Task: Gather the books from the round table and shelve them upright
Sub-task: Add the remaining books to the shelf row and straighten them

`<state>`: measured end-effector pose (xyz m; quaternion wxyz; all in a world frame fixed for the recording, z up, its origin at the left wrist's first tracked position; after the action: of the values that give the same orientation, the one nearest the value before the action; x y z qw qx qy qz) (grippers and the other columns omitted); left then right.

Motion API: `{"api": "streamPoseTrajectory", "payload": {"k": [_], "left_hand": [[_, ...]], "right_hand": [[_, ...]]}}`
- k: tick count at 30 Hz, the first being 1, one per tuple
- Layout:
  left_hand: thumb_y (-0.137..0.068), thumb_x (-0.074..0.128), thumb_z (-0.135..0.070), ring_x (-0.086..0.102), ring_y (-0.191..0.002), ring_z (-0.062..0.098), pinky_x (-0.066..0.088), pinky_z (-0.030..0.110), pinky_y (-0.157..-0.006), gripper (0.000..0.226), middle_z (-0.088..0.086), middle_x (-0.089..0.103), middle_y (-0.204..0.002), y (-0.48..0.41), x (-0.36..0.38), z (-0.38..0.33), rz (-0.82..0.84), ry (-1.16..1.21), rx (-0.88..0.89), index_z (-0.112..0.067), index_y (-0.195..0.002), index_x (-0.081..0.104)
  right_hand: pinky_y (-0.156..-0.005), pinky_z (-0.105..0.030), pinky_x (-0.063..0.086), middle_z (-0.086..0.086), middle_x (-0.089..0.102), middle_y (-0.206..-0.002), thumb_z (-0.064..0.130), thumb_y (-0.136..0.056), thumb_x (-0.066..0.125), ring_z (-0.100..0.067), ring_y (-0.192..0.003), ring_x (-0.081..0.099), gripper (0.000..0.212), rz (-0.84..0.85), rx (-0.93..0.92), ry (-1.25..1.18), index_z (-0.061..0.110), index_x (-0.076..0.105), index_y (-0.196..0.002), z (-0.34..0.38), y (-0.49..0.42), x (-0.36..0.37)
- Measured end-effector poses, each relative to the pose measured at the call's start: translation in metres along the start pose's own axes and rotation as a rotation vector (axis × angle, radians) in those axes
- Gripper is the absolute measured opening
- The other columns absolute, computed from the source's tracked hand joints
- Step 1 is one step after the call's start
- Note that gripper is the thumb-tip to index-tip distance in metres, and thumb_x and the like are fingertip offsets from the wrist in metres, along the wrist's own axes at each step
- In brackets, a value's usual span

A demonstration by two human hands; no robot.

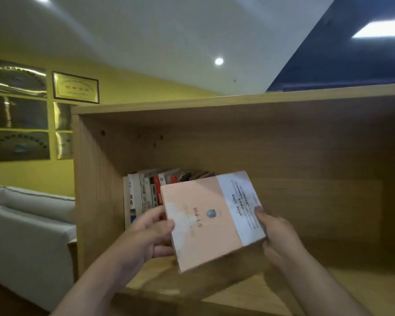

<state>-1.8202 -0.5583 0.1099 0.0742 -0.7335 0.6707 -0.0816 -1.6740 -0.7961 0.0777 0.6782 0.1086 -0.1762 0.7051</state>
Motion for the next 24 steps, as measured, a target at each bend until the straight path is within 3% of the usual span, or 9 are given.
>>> {"api": "streamPoseTrajectory", "payload": {"k": [4, 6, 8, 10, 12, 14, 18, 20, 24], "left_hand": [[-0.091, 0.067, -0.004, 0.069, -0.104, 0.026, 0.058, 0.051, -0.090, 0.049, 0.001, 0.072, -0.113, -0.025, 0.040, 0.001, -0.192, -0.015, 0.031, -0.040, -0.119, 0.052], [-0.092, 0.060, 0.000, 0.067, -0.101, 0.025, 0.060, 0.045, -0.080, 0.050, 0.001, 0.068, -0.112, -0.042, 0.048, -0.010, -0.251, -0.080, 0.055, -0.035, -0.127, 0.052], [-0.091, 0.060, -0.003, 0.067, -0.097, 0.026, 0.058, 0.040, -0.073, 0.047, 0.004, 0.067, -0.109, -0.058, 0.052, -0.025, -0.261, -0.151, 0.051, -0.026, -0.132, 0.053], [-0.091, 0.060, -0.008, 0.066, -0.093, 0.028, 0.057, 0.040, -0.070, 0.048, 0.009, 0.066, -0.106, -0.074, 0.056, -0.038, -0.273, -0.165, 0.001, -0.019, -0.137, 0.049], [-0.093, 0.059, -0.011, 0.065, -0.090, 0.030, 0.057, 0.036, -0.064, 0.053, 0.013, 0.063, -0.104, -0.084, 0.064, -0.046, -0.255, -0.166, -0.085, -0.014, -0.144, 0.042], [-0.095, 0.060, -0.015, 0.065, -0.089, 0.030, 0.057, 0.035, -0.062, 0.053, 0.016, 0.064, -0.108, -0.091, 0.069, -0.047, -0.225, -0.171, -0.124, -0.011, -0.144, 0.041], [-0.099, 0.057, -0.027, 0.073, -0.089, 0.028, 0.062, 0.038, -0.071, 0.018, 0.013, 0.074, -0.098, -0.091, 0.062, -0.033, -0.171, 0.059, -0.008, -0.012, -0.107, 0.065], [-0.101, 0.054, -0.024, 0.070, -0.079, 0.024, 0.058, 0.036, -0.069, 0.018, 0.009, 0.072, -0.085, -0.087, 0.043, -0.011, -0.255, 0.048, 0.092, -0.013, -0.095, 0.068], [-0.099, 0.056, -0.021, 0.063, -0.067, 0.005, 0.047, 0.017, -0.058, 0.025, -0.006, 0.065, -0.075, -0.075, -0.006, 0.060, -0.401, -0.566, 0.233, -0.027, -0.077, 0.066]], "right_hand": [[-0.077, -0.047, 0.062, -0.021, 0.076, -0.103, 0.013, -0.098, 0.058, -0.037, -0.091, 0.073, 0.025, -0.004, 0.211, 0.036, -0.003, 0.069, -0.113, -0.042, -0.009, 0.007], [-0.090, -0.053, 0.058, -0.014, 0.078, -0.101, 0.027, -0.090, 0.061, -0.035, -0.094, 0.074, 0.033, 0.062, 0.111, 0.374, 0.004, 0.069, -0.113, -0.054, -0.009, 0.010], [-0.095, -0.047, 0.056, 0.000, 0.072, -0.117, 0.039, -0.080, 0.061, -0.022, -0.105, 0.069, 0.049, 0.150, -0.113, 0.794, 0.021, 0.061, -0.127, -0.049, -0.006, 0.011], [-0.107, -0.039, 0.048, 0.012, 0.055, -0.140, 0.033, -0.080, 0.063, -0.010, -0.125, 0.056, 0.073, 0.418, -0.245, 0.910, 0.042, 0.036, -0.147, -0.041, 0.003, 0.019], [-0.112, -0.027, 0.038, 0.020, 0.040, -0.145, 0.026, -0.084, 0.067, -0.003, -0.135, 0.042, 0.088, 0.581, -0.268, 0.949, 0.038, 0.015, -0.155, -0.037, 0.010, 0.031], [-0.103, -0.017, 0.035, 0.023, 0.039, -0.138, 0.021, -0.094, 0.062, 0.001, -0.129, 0.040, 0.080, 0.543, -0.305, 0.987, 0.036, 0.013, -0.156, -0.041, 0.007, 0.039], [-0.106, -0.026, 0.044, 0.010, 0.050, -0.149, 0.025, -0.100, 0.052, -0.008, -0.129, 0.052, 0.071, 0.407, -0.249, 0.943, 0.036, 0.015, -0.159, -0.048, -0.002, 0.049], [-0.108, -0.027, 0.042, 0.005, 0.047, -0.152, 0.030, -0.101, 0.051, -0.013, -0.133, 0.050, 0.070, 0.395, -0.274, 1.000, 0.030, 0.014, -0.160, -0.048, -0.007, 0.052], [-0.108, -0.030, 0.043, 0.008, 0.047, -0.148, 0.036, -0.101, 0.052, -0.013, -0.131, 0.049, 0.063, 0.394, -0.234, 0.985, 0.032, 0.023, -0.157, -0.050, -0.017, 0.049]]}}
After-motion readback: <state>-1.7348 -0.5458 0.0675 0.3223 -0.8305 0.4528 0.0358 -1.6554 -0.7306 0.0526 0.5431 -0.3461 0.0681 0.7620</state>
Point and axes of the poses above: each hand's wrist, its own y-axis away from the middle knuckle, its own x-axis out of the palm, z = x × y, the point moved 1 cm from there along -y, towards the middle knuckle
